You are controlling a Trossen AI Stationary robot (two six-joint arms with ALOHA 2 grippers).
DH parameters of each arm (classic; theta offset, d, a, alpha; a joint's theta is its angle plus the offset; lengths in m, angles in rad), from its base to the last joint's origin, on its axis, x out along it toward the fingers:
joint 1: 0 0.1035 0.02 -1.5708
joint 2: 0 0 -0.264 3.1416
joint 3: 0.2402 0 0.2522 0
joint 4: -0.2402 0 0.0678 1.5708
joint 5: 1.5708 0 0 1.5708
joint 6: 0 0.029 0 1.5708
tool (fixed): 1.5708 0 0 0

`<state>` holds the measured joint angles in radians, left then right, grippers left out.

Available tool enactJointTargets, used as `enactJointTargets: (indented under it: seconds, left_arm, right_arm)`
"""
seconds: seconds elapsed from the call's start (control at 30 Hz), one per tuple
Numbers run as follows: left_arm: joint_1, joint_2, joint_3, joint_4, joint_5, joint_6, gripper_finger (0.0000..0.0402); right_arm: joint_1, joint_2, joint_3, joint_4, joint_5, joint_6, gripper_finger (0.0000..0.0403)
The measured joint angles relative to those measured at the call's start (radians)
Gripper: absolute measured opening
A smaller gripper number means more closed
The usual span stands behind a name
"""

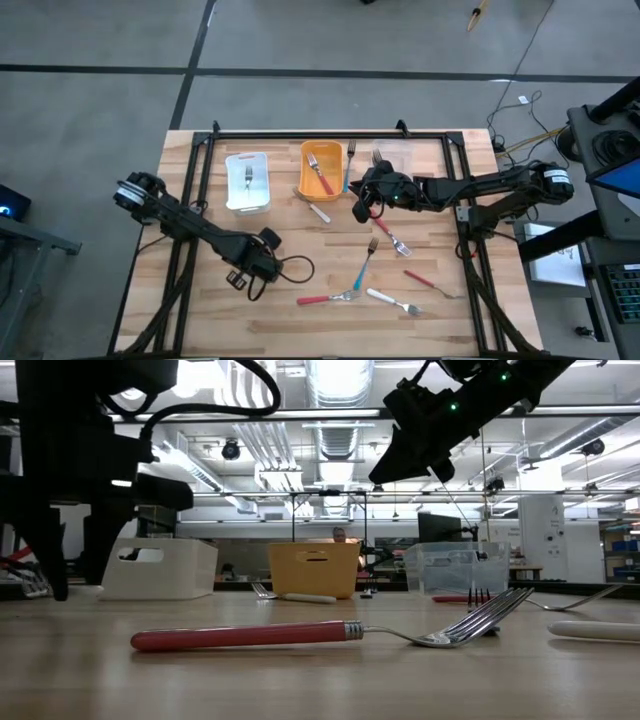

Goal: Sort silverware by color (type)
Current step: Put the white fork into the white bin

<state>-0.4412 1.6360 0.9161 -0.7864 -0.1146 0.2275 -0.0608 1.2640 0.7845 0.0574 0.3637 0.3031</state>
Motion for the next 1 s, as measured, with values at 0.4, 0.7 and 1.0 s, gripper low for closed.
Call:
enactJointTargets:
  seconds: [0.4,0.7,1.0]
  left_arm:
    - [0.000,-0.013,0.002,-0.001,-0.001,0.004,0.0143]
    - [0.001,-0.048,0.124,-0.176,-0.056,-0.591,0.0153]
    - [0.008,-0.049,0.153,-0.155,-0.138,-1.278,0.0153]
  right_arm:
    - [0.000,0.000,0.000,0.000,0.000,0.000,0.0052]
    - [0.000,0.000,0.000,0.000,0.000,-0.043,0.0052]
    - [0.000,0.000,0.001,-0.001,0.002,-0.156,0.0052]
